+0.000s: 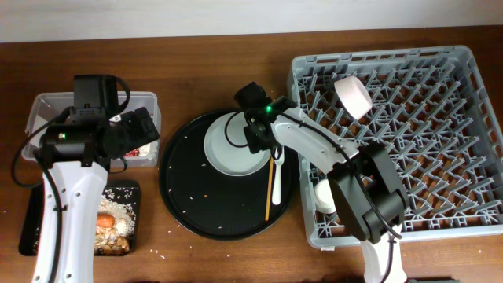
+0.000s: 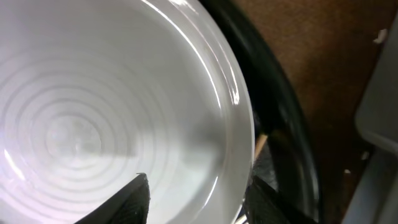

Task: Sort waste into correct bins and load items into the dishwasher rack
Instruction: 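Move right gripper to the white plate and grasp its edge, then lift the white plate and stand it upright in the rack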

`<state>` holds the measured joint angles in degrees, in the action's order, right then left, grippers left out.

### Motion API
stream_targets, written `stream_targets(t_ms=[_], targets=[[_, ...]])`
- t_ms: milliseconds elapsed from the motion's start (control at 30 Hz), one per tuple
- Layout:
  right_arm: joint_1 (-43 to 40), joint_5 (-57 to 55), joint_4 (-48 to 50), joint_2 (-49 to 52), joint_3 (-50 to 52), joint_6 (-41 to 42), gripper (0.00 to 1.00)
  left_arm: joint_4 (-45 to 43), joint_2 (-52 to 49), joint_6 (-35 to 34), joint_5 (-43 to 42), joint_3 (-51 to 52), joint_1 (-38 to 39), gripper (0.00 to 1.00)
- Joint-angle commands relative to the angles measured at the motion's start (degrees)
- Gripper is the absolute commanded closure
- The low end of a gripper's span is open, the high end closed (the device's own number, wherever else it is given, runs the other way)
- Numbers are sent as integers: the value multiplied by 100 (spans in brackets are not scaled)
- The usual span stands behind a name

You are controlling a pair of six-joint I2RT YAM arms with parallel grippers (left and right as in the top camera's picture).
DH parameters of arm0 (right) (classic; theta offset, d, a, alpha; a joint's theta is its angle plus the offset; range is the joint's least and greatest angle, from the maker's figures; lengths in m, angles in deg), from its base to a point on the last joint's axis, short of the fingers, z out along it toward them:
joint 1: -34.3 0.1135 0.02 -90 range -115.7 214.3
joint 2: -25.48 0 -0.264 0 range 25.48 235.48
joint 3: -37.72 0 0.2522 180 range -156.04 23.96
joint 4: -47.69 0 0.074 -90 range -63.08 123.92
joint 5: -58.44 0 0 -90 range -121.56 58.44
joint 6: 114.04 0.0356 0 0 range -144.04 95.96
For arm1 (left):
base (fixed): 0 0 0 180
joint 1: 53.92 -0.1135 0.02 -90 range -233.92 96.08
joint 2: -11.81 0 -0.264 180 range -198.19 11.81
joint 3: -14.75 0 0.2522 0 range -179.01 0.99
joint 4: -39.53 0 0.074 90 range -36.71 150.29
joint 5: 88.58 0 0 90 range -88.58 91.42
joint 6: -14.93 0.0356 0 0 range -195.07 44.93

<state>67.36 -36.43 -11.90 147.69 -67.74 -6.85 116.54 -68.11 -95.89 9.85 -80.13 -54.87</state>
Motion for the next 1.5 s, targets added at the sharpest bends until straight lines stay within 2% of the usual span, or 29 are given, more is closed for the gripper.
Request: stream_targets(t_ms=[0, 100, 167, 400, 467, 533, 567, 600, 633, 733, 800, 867, 1000, 1133, 1267, 1367, 1467], targets=[[31, 660, -24, 96, 42, 48, 48, 4, 66, -17, 42, -83, -35, 1], [31, 649, -15, 94, 42, 24, 48, 4, 66, -17, 42, -83, -35, 1], [31, 240, 9, 96, 46, 26, 48, 4, 66, -17, 42, -83, -35, 1], [31, 247, 341, 96, 319, 28, 48, 4, 66, -17, 42, -83, -35, 1], [31, 247, 402, 98, 376, 28, 54, 4, 66, -17, 42, -83, -35, 1], [31, 247, 498, 98, 439, 28, 56, 4, 66, -17, 42, -83, -35, 1], [31, 247, 498, 98, 439, 28, 64, 4, 66, -15, 42, -83, -35, 1], [31, 245, 498, 98, 439, 28, 67, 4, 66, -17, 42, -83, -35, 1], [31, 247, 494, 98, 439, 28, 76, 4, 66, -17, 42, -83, -35, 1], [31, 247, 494, 98, 472, 28, 86, 4, 66, -17, 42, -83, -35, 1], [31, 247, 501, 98, 494, 28, 88, 4, 66, -15, 42, -83, -35, 1], [31, 251, 496, 98, 494, 31, 95, 4, 66, -17, 42, -83, -35, 1], [20, 291, 455, 39, 396, 28, 96, 4, 66, -17, 42, -83, -35, 1], [17, 291, -144, -667, -350, 26, 96, 4, 66, -15, 42, -83, -35, 1], [2, 264, -649, -2000, -501, -223, 96, 4, 66, -15, 42, -83, -35, 1], [-745, -678, -1401, -3624, -501, -457, 96, 4, 66, -17, 42, -83, -35, 1], [-2275, -1668, -1569, -4771, -501, -1709, 96, 4, 66, -15, 42, -83, -35, 1]])
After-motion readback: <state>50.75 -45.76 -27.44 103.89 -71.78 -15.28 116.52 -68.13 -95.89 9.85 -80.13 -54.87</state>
